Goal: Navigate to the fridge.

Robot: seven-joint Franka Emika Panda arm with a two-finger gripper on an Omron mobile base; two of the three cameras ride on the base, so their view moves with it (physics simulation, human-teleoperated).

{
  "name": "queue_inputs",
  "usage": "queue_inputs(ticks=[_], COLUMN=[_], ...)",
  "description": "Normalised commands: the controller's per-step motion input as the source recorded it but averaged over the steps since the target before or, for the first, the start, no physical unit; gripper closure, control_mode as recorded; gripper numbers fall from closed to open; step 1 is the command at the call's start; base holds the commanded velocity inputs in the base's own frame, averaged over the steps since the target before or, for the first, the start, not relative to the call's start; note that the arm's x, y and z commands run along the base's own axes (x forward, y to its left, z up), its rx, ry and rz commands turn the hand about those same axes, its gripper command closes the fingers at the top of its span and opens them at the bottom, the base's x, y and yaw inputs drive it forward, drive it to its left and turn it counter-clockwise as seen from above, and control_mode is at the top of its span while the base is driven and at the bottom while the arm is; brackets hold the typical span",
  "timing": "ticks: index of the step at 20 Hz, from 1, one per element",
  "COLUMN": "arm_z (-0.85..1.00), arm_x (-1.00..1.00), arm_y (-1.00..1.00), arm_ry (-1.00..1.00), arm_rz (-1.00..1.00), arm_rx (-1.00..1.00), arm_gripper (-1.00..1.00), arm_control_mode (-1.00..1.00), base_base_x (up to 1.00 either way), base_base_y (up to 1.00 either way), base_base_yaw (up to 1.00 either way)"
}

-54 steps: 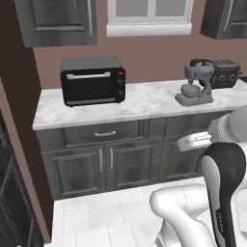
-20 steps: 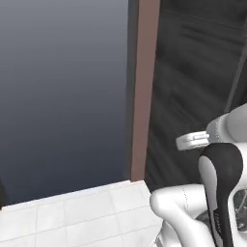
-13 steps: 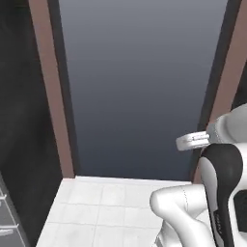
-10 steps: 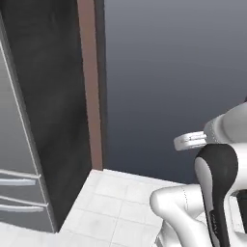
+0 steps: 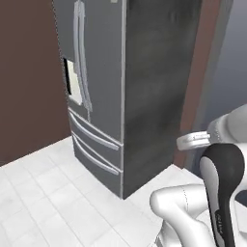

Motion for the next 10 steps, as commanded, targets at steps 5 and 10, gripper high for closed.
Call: queue_inputs(ticks=[5,10], arm_z=[0.0,0.0], arm_x=[0.0,0.0], arm_y=[0.0,0.0], arm_ry=[0.0,0.0], arm_rz=[0.0,0.0], arm_rx=[0.0,0.0], arm_gripper=[-1.0,-1.0], arm_control_mode=[1.0,1.0], base_base_x=[1.0,1.0], base_base_y=[0.95,0.9], base_base_yaw=[0.02,-0.23])
